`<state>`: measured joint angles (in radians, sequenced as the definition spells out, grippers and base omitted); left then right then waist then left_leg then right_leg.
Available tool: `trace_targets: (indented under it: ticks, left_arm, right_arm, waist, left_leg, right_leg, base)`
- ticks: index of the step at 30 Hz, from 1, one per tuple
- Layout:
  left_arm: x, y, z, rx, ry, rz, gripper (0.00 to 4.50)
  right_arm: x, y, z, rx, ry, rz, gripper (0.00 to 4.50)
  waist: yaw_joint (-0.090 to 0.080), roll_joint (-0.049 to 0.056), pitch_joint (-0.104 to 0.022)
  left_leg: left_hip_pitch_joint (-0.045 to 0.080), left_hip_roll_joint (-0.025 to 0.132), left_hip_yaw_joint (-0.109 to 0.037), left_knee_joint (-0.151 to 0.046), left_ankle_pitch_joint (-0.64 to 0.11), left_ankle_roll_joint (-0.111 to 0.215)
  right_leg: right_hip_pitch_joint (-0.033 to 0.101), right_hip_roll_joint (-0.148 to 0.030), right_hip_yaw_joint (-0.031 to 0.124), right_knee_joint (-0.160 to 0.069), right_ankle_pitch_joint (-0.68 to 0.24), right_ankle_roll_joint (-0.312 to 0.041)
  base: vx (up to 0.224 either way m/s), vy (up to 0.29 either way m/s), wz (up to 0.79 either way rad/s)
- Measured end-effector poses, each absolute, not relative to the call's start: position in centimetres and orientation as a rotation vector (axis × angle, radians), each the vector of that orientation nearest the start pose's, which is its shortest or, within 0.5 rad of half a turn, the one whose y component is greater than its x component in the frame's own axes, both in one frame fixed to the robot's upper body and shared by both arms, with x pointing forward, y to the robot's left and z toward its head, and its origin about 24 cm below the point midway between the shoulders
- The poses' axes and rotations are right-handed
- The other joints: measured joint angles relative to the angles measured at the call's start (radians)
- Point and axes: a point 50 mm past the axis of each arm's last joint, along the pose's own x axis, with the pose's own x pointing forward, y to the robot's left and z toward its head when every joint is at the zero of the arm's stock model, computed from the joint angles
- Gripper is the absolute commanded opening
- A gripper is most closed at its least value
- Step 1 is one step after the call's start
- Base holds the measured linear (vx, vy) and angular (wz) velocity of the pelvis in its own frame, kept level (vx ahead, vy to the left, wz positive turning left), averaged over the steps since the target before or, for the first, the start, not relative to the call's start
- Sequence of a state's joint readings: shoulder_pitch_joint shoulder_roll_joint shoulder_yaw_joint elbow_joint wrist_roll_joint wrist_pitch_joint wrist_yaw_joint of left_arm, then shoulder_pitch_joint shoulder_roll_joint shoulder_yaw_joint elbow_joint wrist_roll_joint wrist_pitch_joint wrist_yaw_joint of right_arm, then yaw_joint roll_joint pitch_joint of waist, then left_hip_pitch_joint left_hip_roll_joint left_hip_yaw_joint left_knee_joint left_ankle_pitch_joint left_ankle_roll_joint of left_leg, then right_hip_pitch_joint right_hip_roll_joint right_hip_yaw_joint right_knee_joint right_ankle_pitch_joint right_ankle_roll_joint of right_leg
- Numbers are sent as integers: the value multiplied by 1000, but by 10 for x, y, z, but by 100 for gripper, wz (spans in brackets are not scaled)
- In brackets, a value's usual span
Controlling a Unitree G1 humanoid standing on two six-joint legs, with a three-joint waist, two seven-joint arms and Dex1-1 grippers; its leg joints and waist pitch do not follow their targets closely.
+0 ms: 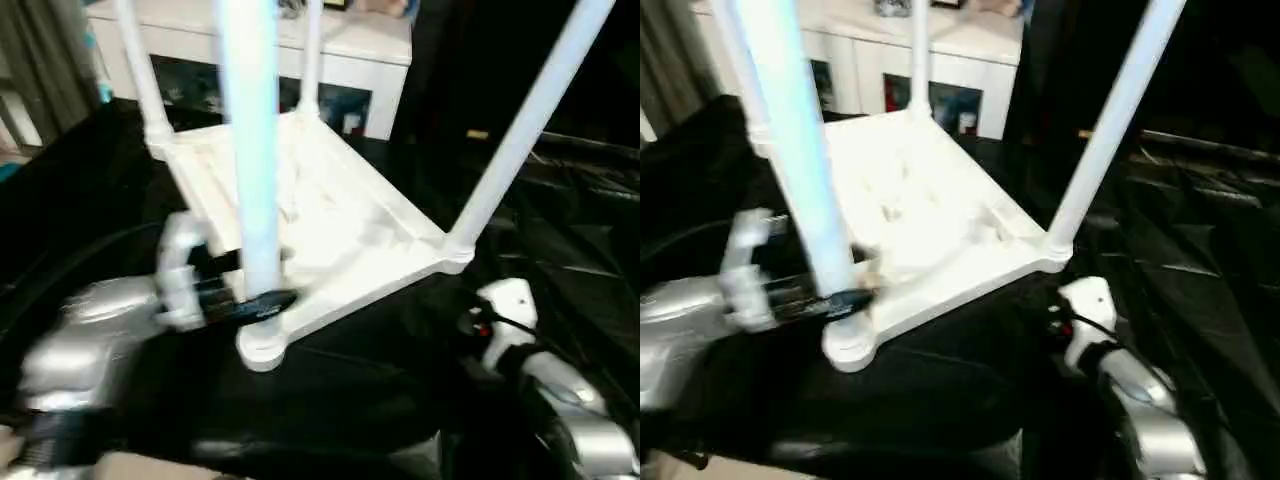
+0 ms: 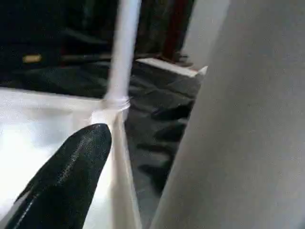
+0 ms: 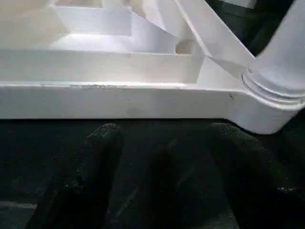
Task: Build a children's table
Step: Rotate table base
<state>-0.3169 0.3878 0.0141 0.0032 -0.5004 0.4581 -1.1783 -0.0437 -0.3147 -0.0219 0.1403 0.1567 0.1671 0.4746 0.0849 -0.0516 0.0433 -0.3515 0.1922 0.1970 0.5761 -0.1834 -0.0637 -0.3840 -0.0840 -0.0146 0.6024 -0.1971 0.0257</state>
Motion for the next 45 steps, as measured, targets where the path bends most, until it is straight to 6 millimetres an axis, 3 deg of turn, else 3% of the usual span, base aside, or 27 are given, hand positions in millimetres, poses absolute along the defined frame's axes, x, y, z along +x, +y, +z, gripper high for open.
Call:
trace_targets:
  ticks: [8, 13, 16, 23, 32, 45]
  left_arm:
    - [264, 86, 118, -241, 32, -1590, 447]
    - [266, 65, 118, -208, 17, -1636, 447]
    - [267, 50, 118, -185, -9, -1640, 447]
    - [271, 17, 113, -139, -39, -1590, 447]
    - [277, 10, 105, -62, -33, -1532, 447]
    - [281, 3, 101, -54, -52, -1491, 447]
  right_arm:
    - [286, -184, 12, -108, 323, 433, 320]
    - [293, -179, 9, -113, 334, 441, 320]
    - [296, -177, 8, -115, 337, 444, 320]
    - [294, -174, 0, -113, 354, 450, 320]
    - [294, -169, -1, -96, 341, 495, 320]
    - [288, -166, -5, -60, 356, 588, 320]
  waist:
    - [-2, 2, 2]
    - [-18, 2, 2]
    - [-24, 2, 2]
    - [-36, 3, 3]
    - [-51, 6, 3]
    - [-52, 5, 4]
  left_leg:
    - [-2, 0, 0, 3, 0, 0]
    - [-8, 0, 0, 3, 0, 1]
    - [-18, 1, 0, 8, 2, 6]
    - [-17, 2, 0, 14, -2, 4]
    - [-17, 2, 0, 14, -2, 4]
    - [-17, 3, 0, 15, -2, 4]
  right_leg:
    - [-1, 0, 0, 4, 2, -3]
    - [-7, 0, 0, 6, -1, -2]
    - [-16, 0, 0, 8, -1, -2]
    - [-14, -1, 1, 9, 1, -4]
    - [-14, 0, 0, 9, 3, -5]
    - [-14, 0, 0, 9, 4, -7]
  base:
    - [0, 0, 0]
    - [0, 0, 0]
    - [0, 0, 0]
    - [0, 0, 0]
    - [0, 0, 0]
    - [0, 0, 0]
